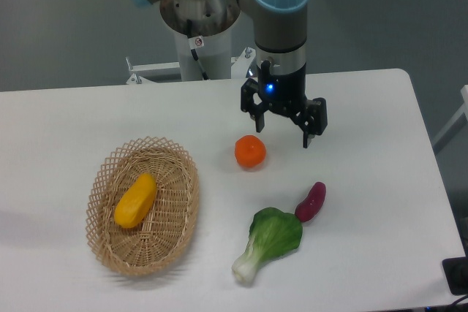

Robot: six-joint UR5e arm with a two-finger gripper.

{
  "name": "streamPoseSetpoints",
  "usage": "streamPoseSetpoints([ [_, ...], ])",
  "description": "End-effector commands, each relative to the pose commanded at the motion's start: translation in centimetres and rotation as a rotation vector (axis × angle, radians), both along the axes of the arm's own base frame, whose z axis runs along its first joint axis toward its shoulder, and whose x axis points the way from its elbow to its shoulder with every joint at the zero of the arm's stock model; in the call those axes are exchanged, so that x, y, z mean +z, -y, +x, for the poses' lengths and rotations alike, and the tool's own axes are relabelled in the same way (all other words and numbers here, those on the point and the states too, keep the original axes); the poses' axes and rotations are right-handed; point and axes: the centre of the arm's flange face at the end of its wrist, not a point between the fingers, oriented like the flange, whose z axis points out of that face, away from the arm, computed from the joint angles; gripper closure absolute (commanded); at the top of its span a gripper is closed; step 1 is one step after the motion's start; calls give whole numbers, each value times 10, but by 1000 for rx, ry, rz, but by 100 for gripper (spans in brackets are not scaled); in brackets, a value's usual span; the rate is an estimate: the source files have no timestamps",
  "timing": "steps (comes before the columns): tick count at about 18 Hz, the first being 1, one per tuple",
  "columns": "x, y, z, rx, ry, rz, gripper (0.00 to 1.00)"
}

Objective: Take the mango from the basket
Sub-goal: 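Move the open gripper from above the tangerine toward the wicker basket, then lower the open gripper into the basket over the yellow mango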

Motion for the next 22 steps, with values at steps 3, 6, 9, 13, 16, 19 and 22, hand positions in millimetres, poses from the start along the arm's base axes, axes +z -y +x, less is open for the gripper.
streamPoseSetpoints([
  [3, 3, -5, 4, 130, 36, 49, 0],
  [6, -6, -27, 25, 103, 67, 52, 0],
  [9, -21, -53, 57, 89, 111, 41, 0],
  [13, -43, -80, 96, 50, 159, 9, 0],
  [16, -77, -105, 126, 53, 207, -31, 0],
  [19, -100, -128, 151, 6, 225, -57, 0],
  [22, -125, -148, 173, -25, 222, -58, 0],
])
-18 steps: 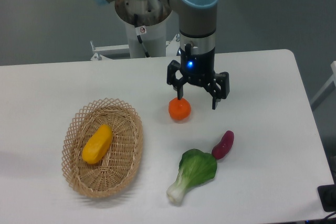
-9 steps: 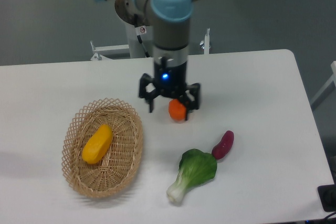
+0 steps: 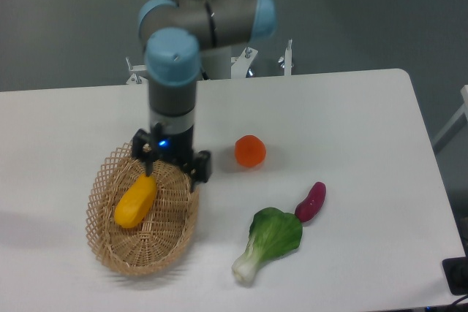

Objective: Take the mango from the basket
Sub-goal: 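Lower the open gripper into the basket over the yellow mango, then close the gripper around the yellow mango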

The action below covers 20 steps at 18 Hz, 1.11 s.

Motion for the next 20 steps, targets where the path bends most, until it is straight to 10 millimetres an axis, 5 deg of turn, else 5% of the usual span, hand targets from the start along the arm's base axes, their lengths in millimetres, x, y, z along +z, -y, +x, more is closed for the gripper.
streamPoseSetpoints([
  [5, -49, -18, 28, -46, -7, -77, 0],
  [20, -76, -26, 45, -49, -28, -113, 0],
])
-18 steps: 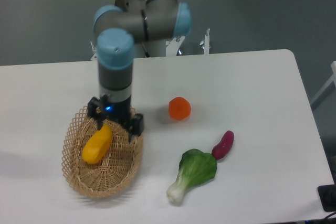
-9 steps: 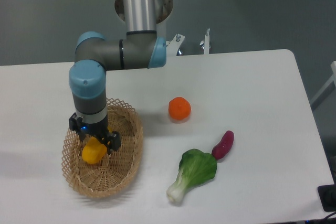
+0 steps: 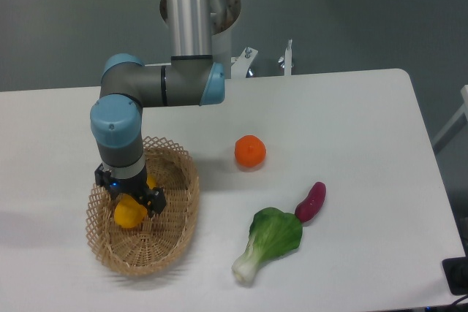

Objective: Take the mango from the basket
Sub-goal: 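Close the gripper around the yellow mango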

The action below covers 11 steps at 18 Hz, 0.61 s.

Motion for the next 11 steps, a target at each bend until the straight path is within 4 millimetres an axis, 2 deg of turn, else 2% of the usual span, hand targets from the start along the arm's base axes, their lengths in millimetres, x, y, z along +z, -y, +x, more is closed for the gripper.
streamPoseSetpoints([
  [3, 1, 0, -1, 1, -16, -6, 1],
  [4, 1, 0, -2, 4, -16, -6, 10],
  [5, 2, 0, -2, 6, -17, -5, 30],
  [6, 2, -1, -3, 15, -20, -3, 43],
  [7, 4, -2, -4, 21, -31, -2, 50],
  [11, 8, -3, -4, 17, -47, 2, 55],
])
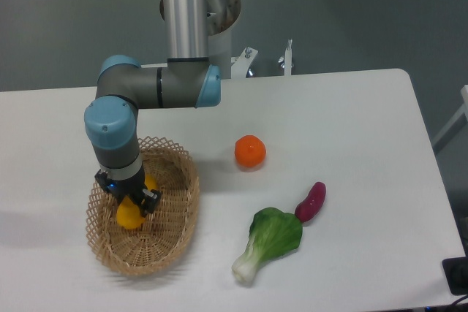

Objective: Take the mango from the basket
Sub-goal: 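Close the gripper around the yellow mango, then lift the mango out of the basket and carry it beside the tangerine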

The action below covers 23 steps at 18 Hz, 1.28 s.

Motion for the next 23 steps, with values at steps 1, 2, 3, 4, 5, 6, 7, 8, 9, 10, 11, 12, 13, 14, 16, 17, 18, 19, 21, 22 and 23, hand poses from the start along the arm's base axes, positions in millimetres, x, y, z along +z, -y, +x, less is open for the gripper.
streamPoseSetpoints([
  [1, 0, 0, 0, 0, -3, 2, 55],
  [2, 3, 0, 0, -1, -5, 6, 55],
  [3, 6, -1, 0, -4, -8, 12, 55],
  [4, 11, -3, -1, -3, -12, 21, 55],
  [5, 20, -5, -3, -5, -23, 33, 55],
  [6, 34, -6, -6, -1, -46, 50, 55],
  [7, 49, -6, -11, 6, -63, 70, 55],
  [8, 64, -2, -17, 17, -74, 92, 55],
  [9, 75, 5, -32, 39, -81, 106, 55],
  [10, 81, 9, -42, 53, -86, 112, 55],
  [11, 87, 12, -51, 67, -89, 118, 55],
  [12, 98, 19, -63, 85, -98, 132, 55],
  [13, 112, 27, -76, 98, -111, 150, 56],
  [14, 122, 34, -87, 102, -120, 164, 56],
  [16, 132, 44, -110, 95, -127, 180, 56],
  [17, 144, 54, -122, 95, -134, 200, 56],
  [18, 155, 62, -133, 91, -129, 217, 56],
  [19, 157, 70, -149, 88, -117, 213, 56],
  [21, 173, 87, -172, 53, -119, 195, 56],
  [22, 177, 95, -184, 33, -120, 176, 56],
  [23, 180, 103, -198, 22, -118, 158, 55],
])
